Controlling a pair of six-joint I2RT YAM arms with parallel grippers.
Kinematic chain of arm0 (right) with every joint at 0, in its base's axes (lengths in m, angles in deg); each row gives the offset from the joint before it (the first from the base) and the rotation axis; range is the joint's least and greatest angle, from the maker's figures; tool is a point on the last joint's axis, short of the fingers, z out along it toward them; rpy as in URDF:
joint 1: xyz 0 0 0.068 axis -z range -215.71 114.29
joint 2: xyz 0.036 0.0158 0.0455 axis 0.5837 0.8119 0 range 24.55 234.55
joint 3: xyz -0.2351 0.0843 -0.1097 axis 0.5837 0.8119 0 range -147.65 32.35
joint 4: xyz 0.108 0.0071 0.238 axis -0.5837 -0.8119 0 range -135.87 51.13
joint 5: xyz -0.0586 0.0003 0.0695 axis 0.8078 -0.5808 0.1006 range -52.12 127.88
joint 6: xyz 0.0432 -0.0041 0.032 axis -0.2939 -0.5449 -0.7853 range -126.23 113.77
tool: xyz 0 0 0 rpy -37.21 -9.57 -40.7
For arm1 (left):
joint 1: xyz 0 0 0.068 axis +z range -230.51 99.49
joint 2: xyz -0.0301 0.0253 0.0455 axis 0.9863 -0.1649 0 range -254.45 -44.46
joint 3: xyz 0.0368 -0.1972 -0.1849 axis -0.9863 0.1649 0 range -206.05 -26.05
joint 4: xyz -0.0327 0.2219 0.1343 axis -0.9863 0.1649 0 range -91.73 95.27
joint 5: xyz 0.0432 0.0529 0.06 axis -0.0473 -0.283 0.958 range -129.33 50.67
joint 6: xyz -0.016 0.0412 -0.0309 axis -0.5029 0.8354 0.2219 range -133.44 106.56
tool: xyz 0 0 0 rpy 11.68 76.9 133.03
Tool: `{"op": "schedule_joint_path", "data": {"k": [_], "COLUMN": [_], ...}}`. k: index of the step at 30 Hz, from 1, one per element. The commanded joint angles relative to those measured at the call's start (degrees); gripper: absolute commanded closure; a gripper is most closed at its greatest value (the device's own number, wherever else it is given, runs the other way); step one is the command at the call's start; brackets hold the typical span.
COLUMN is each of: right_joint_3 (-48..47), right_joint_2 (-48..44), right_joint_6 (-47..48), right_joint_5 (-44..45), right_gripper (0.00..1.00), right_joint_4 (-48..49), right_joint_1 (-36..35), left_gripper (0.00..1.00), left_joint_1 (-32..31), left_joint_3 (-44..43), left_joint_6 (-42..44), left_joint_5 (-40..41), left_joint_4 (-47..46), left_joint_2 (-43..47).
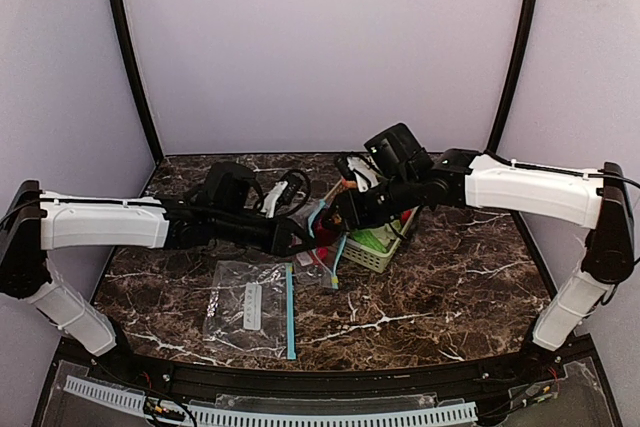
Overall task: Place the food in the zip-top bag and seal the zipper
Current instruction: Adjust the zipper food storage bag at the center of the board.
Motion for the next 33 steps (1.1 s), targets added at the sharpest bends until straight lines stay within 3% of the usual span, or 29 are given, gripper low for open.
{"op": "schedule_joint_path", "data": {"k": [1, 6, 11, 20, 33], "right_joint_3": [-0.78, -0.85, -1.61, -1.42, -0.65], "right_joint_2": [-0.55, -0.09, 0.72, 0.51, 0.24], "right_joint_6": [-0.11, -1.23, -1.64, -1.82, -2.26], "right_joint_5": [-4.67, -3.98, -3.73, -3.42, -3.68], "right_gripper": [0.57, 0.57, 0.57, 0.57, 0.57], "right_joint_4": [0.39, -0.15, -0.9, -1.12, -0.32], "right_joint_1": [-0.9, -0.92, -1.01, -0.99, -1.03], "left_gripper": [0.74, 0.47, 0.27, 0.15, 0.05], "left_joint_1": [0.45, 0.44, 0.51, 7.36, 11.01], "left_joint_3": [3.52, 6.96, 8.45, 10.36, 0.35], "left_joint_6": [-1.63, -0.04, 1.42, -2.93, 0.01], "left_joint_5": [6.01, 8.43, 13.35, 13.39, 14.73], "left_joint_4": [-0.88, 0.01, 4.56, 4.94, 5.42], "left_joint_2": [3.12, 9.12, 14.12, 13.53, 1.5]}}
